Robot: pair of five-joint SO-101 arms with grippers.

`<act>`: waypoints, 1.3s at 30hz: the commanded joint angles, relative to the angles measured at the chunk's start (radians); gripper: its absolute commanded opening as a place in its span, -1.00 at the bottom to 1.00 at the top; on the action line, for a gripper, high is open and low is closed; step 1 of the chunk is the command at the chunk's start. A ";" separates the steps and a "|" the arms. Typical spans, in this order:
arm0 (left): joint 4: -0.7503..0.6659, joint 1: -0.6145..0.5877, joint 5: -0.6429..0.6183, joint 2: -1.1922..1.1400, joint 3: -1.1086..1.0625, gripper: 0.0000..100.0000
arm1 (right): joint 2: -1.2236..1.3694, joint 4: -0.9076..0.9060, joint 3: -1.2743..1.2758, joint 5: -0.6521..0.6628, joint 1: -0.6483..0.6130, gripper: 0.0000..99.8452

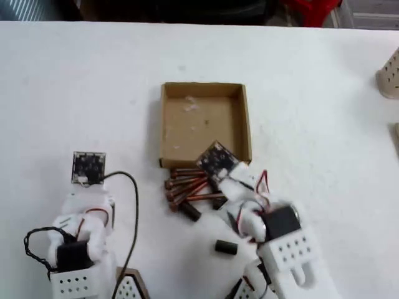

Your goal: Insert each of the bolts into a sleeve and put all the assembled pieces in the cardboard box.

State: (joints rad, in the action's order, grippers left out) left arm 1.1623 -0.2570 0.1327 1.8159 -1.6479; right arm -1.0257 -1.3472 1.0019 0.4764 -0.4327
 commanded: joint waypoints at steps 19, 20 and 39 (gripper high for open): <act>-0.364 -0.081 0.038 -0.970 0.353 -0.77 | 0.168 -0.274 -0.198 0.267 -0.363 -0.95; -0.364 -0.081 0.038 -0.993 0.364 -0.77 | 0.168 -0.272 -0.193 0.267 -0.369 -0.92; -0.364 -0.113 0.040 -1.043 0.393 -0.76 | 0.170 -0.236 -0.028 0.361 -0.341 -0.96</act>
State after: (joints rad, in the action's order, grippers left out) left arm 0.8247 -0.3598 0.1649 0.7756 -1.3088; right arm -0.8447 -1.5927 0.9421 0.7695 -0.7979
